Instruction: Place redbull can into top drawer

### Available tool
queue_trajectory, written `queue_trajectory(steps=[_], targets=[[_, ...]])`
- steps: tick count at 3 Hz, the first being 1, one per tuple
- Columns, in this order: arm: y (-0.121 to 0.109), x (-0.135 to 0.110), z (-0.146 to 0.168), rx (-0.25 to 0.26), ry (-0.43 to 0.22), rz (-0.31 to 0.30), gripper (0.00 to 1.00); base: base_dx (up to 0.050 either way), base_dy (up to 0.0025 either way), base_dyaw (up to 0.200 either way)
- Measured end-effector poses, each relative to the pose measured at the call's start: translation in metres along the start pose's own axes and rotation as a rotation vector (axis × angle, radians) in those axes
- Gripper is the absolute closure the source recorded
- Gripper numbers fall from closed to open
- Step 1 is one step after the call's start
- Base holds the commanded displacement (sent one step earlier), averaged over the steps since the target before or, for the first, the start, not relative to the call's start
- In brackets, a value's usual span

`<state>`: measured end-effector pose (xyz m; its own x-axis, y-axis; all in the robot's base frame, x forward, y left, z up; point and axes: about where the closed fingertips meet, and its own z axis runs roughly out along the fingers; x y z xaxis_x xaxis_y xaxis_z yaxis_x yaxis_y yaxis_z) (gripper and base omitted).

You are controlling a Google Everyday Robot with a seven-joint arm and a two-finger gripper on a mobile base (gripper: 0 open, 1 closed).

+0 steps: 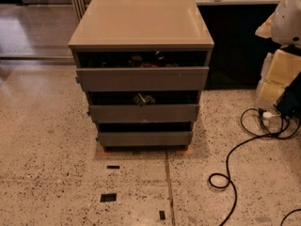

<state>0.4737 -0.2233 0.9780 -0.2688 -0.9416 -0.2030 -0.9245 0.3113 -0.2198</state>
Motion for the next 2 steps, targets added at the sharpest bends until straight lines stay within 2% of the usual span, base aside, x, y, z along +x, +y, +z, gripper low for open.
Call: queue_trajectory(steps=[1,2], targets=[[-0.057,-0.004,0.026,-0.044,0.026,0.059,0.0,0.0,0.0,0.0],[-0.115,-0.017,0.055,-0.039,0.063,0.099,0.0,0.0,0.0,0.0]])
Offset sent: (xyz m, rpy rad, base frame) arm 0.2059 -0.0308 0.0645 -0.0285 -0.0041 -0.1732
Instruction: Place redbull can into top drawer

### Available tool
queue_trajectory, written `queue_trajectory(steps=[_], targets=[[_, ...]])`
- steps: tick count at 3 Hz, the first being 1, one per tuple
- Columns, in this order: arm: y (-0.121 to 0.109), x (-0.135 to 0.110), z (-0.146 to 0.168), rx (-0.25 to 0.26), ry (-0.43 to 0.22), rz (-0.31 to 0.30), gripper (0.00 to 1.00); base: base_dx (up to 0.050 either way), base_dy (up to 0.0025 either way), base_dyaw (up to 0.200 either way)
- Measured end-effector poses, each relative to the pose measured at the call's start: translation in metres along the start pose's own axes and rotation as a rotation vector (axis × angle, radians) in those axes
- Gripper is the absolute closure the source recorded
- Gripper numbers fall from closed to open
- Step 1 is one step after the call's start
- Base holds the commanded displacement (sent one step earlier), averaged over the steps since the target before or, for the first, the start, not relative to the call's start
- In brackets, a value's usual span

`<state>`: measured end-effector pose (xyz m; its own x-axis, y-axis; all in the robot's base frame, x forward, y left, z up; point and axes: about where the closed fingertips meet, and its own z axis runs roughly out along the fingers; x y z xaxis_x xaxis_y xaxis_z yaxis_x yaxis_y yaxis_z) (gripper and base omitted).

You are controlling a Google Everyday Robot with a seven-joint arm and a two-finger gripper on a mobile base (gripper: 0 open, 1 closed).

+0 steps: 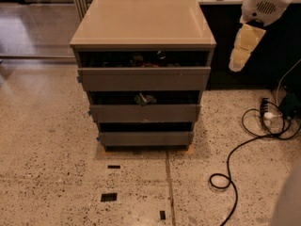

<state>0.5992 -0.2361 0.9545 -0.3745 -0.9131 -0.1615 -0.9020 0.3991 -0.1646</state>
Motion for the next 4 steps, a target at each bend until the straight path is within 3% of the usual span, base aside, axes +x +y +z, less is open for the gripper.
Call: queue_trajectory(steps=[1,2,3,4], targets=[[-0.038,-0.013,-0.009,0.101,-0.047,0.018,0.0,0.0,0.0,0.0],[-0.038,-0.013,-0.009,0.101,-0.047,0.018,0.0,0.0,0.0,0.0],[-0.059,0.011,-0.004,0.082,-0.08,0.137,0.0,0.0,0.0,0.0],[-0.082,0.05,0.021,0.042,-0.135,0.334,0.0,0.0,0.0,0.0]])
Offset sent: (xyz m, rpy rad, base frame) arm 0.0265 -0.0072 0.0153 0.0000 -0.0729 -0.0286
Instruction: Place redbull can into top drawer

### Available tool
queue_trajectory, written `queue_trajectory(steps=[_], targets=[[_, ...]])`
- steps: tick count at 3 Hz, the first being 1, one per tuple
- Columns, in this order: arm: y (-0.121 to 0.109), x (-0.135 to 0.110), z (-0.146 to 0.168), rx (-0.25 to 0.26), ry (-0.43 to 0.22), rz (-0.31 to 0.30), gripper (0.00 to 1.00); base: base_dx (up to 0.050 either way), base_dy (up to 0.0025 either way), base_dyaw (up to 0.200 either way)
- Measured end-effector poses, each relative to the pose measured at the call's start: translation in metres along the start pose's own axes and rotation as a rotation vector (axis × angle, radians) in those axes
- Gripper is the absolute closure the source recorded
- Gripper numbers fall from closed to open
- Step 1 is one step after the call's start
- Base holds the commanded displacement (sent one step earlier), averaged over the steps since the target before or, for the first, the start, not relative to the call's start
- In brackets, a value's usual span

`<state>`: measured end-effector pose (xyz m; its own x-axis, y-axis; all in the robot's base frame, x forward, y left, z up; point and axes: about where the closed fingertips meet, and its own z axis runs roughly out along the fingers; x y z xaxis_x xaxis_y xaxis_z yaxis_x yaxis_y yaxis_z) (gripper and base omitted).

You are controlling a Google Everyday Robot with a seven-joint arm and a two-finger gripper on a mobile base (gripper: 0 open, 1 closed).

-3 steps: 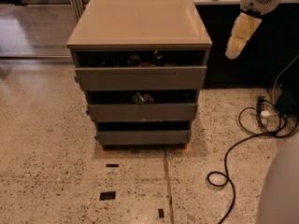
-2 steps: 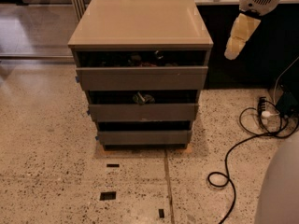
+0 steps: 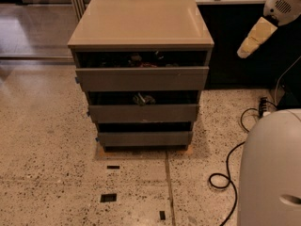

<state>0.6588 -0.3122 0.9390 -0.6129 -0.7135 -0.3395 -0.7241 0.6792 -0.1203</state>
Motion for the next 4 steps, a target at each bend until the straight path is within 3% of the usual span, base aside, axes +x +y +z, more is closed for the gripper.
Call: queue_trajectory(steps=[1,2,4], targets=[[-0.028,0.019,-0.018,0.053,-0.091,0.132,0.0,0.0,0.0,0.0],[-0.046,0.041,-0.036,0.106,-0.147,0.227,0.0,0.0,0.0,0.0],[-0.07,0.077,-0.053,0.17,-0.194,0.341,0.0,0.0,0.0,0.0]])
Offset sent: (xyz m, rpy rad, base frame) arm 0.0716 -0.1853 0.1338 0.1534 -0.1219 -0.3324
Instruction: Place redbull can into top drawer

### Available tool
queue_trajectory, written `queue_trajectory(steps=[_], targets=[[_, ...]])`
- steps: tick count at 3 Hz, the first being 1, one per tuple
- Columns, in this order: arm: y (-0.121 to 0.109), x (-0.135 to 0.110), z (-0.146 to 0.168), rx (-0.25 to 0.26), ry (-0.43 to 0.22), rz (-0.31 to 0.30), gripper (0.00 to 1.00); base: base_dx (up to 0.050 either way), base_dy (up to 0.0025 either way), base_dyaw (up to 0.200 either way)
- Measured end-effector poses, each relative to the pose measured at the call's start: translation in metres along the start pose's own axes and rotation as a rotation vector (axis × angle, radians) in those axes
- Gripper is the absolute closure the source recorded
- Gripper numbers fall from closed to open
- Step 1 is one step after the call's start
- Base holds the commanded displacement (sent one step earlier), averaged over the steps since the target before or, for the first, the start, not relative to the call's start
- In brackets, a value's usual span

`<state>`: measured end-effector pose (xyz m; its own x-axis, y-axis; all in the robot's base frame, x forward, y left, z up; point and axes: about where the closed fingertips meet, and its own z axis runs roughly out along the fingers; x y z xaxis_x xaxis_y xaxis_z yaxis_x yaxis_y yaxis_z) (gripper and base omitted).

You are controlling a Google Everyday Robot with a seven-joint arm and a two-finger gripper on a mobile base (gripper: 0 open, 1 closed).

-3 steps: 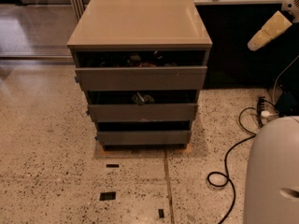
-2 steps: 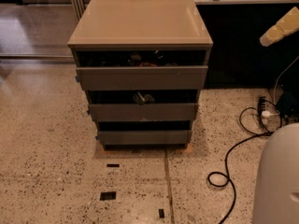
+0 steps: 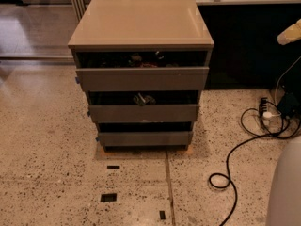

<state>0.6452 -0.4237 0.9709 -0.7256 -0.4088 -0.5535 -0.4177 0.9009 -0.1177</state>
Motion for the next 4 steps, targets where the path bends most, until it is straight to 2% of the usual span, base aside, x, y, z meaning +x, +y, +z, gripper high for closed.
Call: queue_trajectory(steps=[1,2,3,4], targets=[[0.005,-0.007,0.007,-0.008,0.005,0.003,0.0,0.0,0.0,0.0],[0.032,-0.038,0.043,-0.045,0.028,0.015,0.0,0.0,0.0,0.0],[0.078,-0.093,0.089,-0.087,0.028,0.012,0.0,0.0,0.0,0.0],[0.078,-0.092,0.089,-0.087,0.028,0.013,0.0,0.0,0.0,0.0]])
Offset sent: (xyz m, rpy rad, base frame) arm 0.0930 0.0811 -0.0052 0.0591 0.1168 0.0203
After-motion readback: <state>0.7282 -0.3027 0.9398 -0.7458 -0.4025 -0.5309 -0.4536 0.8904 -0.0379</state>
